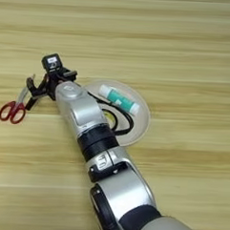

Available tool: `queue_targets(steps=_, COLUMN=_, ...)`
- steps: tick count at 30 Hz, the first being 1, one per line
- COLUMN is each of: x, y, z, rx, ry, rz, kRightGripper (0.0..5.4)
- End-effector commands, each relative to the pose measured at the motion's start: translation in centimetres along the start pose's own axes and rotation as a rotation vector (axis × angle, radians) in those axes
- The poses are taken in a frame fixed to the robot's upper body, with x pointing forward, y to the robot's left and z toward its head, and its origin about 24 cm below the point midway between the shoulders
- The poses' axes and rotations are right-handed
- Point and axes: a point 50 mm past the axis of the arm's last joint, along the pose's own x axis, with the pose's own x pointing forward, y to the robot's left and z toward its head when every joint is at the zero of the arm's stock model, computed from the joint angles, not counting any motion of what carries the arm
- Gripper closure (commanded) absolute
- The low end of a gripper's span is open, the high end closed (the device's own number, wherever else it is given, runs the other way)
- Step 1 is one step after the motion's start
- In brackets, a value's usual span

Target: Move the objects on the table

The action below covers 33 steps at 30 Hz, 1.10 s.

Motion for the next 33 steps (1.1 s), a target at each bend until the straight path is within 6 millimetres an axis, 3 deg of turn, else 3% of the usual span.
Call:
queue_targets(steps=1, x=-0.1, y=7.6, z=6.8, rx=0.031, ry=-0.188, rz=0.186, kRightGripper=0.03)
queue_targets(steps=14, x=-0.1, y=9.3, z=6.5, rx=0.036, ry=-0.160, rz=0.285, kRightGripper=0.03)
queue_targets(steps=28, x=0.5, y=9.4, z=5.9, rx=0.064, ry=-0.095, rz=0.283, kRightGripper=0.03)
queue_targets(steps=33, x=0.9, y=9.1, z=5.5, rx=0.107, ry=-0.052, rz=0.277, kRightGripper=0.53)
